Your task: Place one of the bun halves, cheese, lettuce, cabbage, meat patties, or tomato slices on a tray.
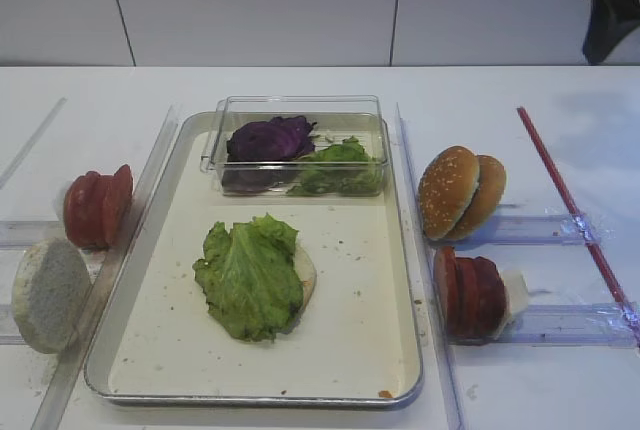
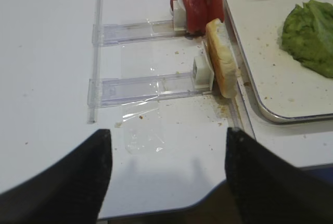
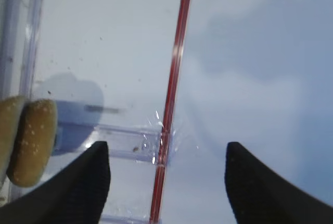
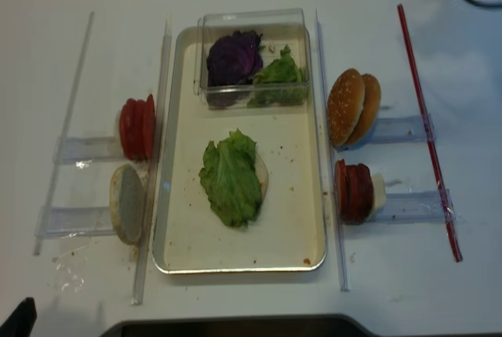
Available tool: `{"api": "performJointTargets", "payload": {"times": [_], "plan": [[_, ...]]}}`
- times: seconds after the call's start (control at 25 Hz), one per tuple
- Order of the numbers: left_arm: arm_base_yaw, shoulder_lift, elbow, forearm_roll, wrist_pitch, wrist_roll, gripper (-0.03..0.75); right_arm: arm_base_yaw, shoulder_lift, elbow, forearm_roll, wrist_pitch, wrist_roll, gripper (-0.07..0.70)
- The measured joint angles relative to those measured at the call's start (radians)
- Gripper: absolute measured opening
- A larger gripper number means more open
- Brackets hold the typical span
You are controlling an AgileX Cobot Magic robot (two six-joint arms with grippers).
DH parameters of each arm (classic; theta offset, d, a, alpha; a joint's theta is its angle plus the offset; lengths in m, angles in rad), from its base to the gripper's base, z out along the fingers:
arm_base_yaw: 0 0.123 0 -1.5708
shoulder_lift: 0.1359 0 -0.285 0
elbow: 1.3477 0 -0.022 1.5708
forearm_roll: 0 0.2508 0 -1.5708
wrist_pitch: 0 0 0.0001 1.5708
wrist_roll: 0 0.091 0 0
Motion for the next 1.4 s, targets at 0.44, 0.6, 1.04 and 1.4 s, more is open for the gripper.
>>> {"api": "performJointTargets", "payload": {"times": [0.44,0.6,1.04,1.4], "plan": [[0.0,0.0,0.0,0.0,0.0,0.0,0.428,-0.031,-0.367,0.305,-0.01,0.003,-0.022,0.492],[0.0,0.0,0.0,0.0,0.0,0.0,0.428,-0.031,-0.485,0.374,-0.01,0.006,-0.022,0.492],[0.0,0.0,0.0,0.0,0.0,0.002,0.428,-0.031,-0.766,0.541,-0.01,0.013,-0.022,0.492],[0.0,0.0,0.0,0.002,0.0,0.002,0.428,-0.031,-1.04,0.787,-0.01,0.015,0.013,0.492]]}}
